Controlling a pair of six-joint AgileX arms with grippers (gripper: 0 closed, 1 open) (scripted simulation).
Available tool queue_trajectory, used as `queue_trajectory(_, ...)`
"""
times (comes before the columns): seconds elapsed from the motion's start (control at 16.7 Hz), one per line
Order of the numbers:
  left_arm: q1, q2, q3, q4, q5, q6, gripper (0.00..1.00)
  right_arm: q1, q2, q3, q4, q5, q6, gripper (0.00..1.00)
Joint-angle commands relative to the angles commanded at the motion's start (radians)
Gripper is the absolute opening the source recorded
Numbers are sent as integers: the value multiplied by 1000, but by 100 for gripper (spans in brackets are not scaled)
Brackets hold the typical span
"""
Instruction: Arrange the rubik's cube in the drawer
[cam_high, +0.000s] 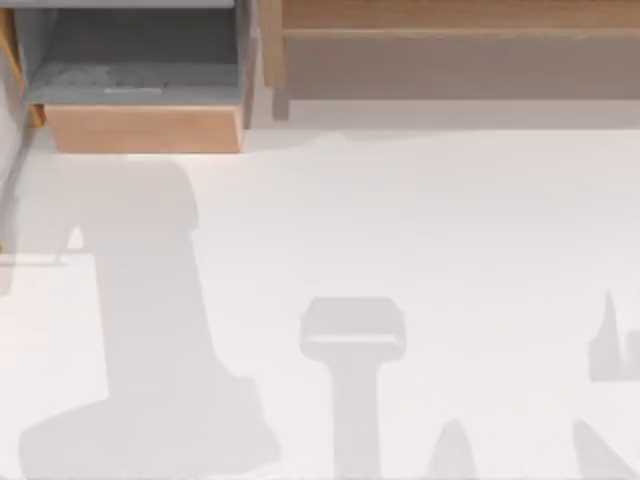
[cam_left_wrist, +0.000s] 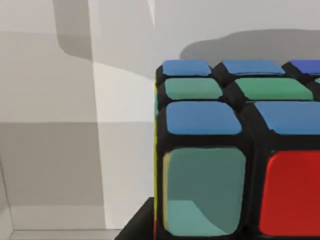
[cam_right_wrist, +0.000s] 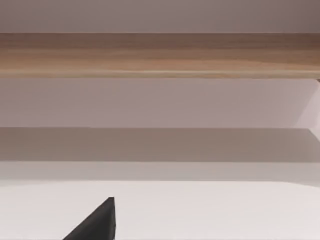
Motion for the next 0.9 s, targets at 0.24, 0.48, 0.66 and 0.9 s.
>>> queue_trajectory(0.24,0,0,0,0,0,0,60,0,0,0,0,0,0,100)
queue_trajectory(0.48,0,0,0,0,0,0,90,0,0,0,0,0,0,100)
queue_trajectory(0.66,0,0,0,0,0,0,100,0,0,0,0,0,0,100)
queue_trajectory(0.9,0,0,0,0,0,0,100,0,0,0,0,0,0,100)
